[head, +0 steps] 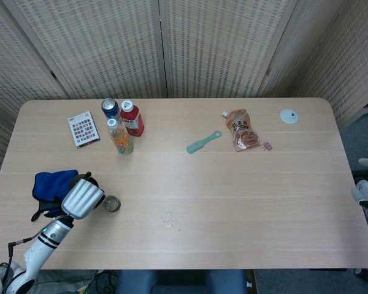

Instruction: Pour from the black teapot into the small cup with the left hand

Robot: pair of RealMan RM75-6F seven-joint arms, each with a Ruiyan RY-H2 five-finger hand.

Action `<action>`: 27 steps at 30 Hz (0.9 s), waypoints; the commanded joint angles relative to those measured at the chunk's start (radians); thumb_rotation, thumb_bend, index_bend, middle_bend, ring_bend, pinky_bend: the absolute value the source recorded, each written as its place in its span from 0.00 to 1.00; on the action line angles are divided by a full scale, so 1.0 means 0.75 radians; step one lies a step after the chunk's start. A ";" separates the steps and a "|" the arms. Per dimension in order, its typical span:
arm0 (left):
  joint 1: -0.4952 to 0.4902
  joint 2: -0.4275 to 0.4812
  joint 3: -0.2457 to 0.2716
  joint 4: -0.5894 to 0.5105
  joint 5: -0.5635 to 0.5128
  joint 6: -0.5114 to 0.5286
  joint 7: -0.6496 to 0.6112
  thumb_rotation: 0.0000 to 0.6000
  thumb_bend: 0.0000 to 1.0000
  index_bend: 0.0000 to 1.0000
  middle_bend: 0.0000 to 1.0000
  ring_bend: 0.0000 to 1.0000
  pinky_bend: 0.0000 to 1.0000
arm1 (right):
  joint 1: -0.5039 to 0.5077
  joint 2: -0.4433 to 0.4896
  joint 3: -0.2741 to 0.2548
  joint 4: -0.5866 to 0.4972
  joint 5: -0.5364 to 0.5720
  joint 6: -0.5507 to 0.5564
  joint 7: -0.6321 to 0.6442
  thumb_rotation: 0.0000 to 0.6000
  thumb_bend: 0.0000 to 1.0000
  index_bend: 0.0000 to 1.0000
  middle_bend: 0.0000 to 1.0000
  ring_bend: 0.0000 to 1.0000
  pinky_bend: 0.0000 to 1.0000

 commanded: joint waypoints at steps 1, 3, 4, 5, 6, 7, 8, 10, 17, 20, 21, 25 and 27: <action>-0.001 -0.002 0.001 0.009 0.008 0.003 0.009 0.87 0.43 1.00 1.00 1.00 0.44 | -0.001 0.001 0.000 -0.001 0.000 0.001 0.000 1.00 0.16 0.32 0.22 0.20 0.17; -0.002 -0.003 0.002 0.014 0.010 0.003 0.012 0.87 0.43 1.00 1.00 1.00 0.44 | -0.001 0.002 0.000 -0.003 -0.001 0.002 0.001 1.00 0.16 0.32 0.22 0.20 0.17; -0.001 -0.003 0.002 0.015 0.011 0.004 0.015 0.87 0.43 1.00 1.00 1.00 0.44 | -0.002 0.002 0.000 -0.003 -0.001 0.003 0.001 1.00 0.16 0.32 0.22 0.20 0.17; 0.000 -0.004 0.003 0.018 0.012 0.004 0.017 0.87 0.43 1.00 1.00 1.00 0.44 | -0.002 0.002 0.000 -0.003 -0.002 0.003 0.001 1.00 0.16 0.32 0.22 0.20 0.17; 0.001 -0.004 0.003 0.018 0.011 0.003 0.017 0.87 0.43 1.00 1.00 1.00 0.44 | -0.002 0.002 0.000 -0.004 -0.002 0.003 0.001 1.00 0.16 0.32 0.22 0.20 0.17; 0.001 -0.004 0.004 0.017 0.010 0.003 0.016 0.87 0.43 1.00 1.00 1.00 0.44 | -0.002 0.002 0.000 -0.004 -0.002 0.003 0.001 1.00 0.16 0.32 0.22 0.20 0.17; 0.002 -0.004 0.004 0.017 0.010 0.003 0.016 0.87 0.43 1.00 1.00 1.00 0.44 | -0.002 0.002 -0.001 -0.004 -0.002 0.003 0.001 1.00 0.16 0.32 0.22 0.20 0.17; 0.002 -0.004 0.004 0.018 0.011 0.004 0.018 0.87 0.43 1.00 1.00 1.00 0.44 | -0.002 0.001 0.000 -0.004 -0.002 0.004 0.001 1.00 0.16 0.32 0.22 0.20 0.17; 0.005 -0.002 0.003 0.012 0.009 0.004 0.021 0.87 0.43 1.00 1.00 1.00 0.44 | -0.004 0.002 0.000 -0.004 -0.004 0.008 0.004 1.00 0.16 0.32 0.22 0.20 0.17; 0.005 -0.002 0.003 0.008 0.010 0.003 0.023 0.87 0.43 1.00 1.00 1.00 0.44 | -0.005 0.001 -0.001 -0.002 -0.004 0.008 0.006 1.00 0.16 0.32 0.22 0.20 0.17; 0.005 -0.003 0.003 0.007 0.010 0.003 0.025 0.87 0.43 1.00 1.00 1.00 0.44 | -0.006 0.001 -0.001 -0.001 -0.004 0.008 0.007 1.00 0.16 0.32 0.22 0.20 0.17; 0.006 -0.004 0.002 0.004 0.008 0.002 0.024 0.88 0.43 1.00 1.00 1.00 0.44 | -0.008 0.002 -0.001 0.000 -0.004 0.011 0.009 1.00 0.16 0.32 0.22 0.20 0.17; 0.006 -0.004 0.002 0.000 0.005 -0.002 0.020 0.87 0.43 1.00 1.00 1.00 0.44 | -0.009 0.002 -0.001 0.002 -0.003 0.011 0.010 1.00 0.16 0.32 0.22 0.20 0.17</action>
